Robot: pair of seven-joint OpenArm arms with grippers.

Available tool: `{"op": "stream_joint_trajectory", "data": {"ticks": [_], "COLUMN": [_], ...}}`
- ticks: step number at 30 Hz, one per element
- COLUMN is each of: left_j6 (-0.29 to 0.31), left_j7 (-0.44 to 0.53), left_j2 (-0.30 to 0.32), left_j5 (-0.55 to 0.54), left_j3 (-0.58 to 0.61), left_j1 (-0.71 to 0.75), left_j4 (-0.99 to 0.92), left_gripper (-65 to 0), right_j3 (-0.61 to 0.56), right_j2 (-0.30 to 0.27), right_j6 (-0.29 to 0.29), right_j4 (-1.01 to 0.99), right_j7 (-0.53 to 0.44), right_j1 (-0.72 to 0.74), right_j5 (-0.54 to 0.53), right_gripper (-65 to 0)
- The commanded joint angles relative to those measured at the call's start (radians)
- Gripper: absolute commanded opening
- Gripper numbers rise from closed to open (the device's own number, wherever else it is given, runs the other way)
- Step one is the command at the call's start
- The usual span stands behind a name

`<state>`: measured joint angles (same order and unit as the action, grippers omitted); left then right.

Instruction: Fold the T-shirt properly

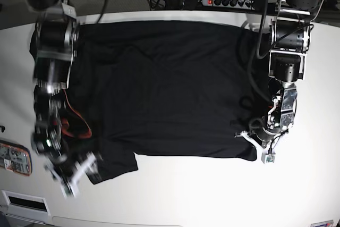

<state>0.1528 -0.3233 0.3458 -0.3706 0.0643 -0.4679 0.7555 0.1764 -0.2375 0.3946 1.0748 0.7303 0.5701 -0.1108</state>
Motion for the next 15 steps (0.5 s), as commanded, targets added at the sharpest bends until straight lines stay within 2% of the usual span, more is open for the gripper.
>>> {"op": "stream_joint_trajectory", "data": {"ticks": [1,4,10,13,15], "left_j6": [-0.003,-0.003,-0.003,-0.003,-0.003], "left_j7": [0.017,0.017,0.017,0.017,0.017], "left_j2": [0.009,0.009,0.011,0.011,0.011], "left_j5": [-0.003,-0.003,-0.003,-0.003,-0.003], "left_j3": [-0.005,-0.005,-0.007,-0.007,-0.007], "left_j1": [-0.012,0.021,0.061,0.067,0.068], "left_j4": [0.042,0.108,0.175,0.175,0.175], "left_gripper": [-65.0,-65.0,-65.0,-65.0,-65.0], "right_j3": [-0.007,-0.030,-0.022,-0.022,-0.025], "right_j2": [-0.018,-0.018,-0.018,-0.018,-0.018], "right_j6": [-0.009,-0.010,-0.013,-0.072,-0.112], "right_j4": [-0.058,-0.244,-0.617,-0.735,-0.789], "right_j7": [-0.025,-0.120,-0.401,-0.530,-0.582], "right_j1": [0.037,0.126,0.258,0.304,0.307], "right_j5": [0.009,0.095,0.311,0.365,0.380], "right_gripper": [-22.0,-22.0,-22.0,-22.0,-21.8]}}
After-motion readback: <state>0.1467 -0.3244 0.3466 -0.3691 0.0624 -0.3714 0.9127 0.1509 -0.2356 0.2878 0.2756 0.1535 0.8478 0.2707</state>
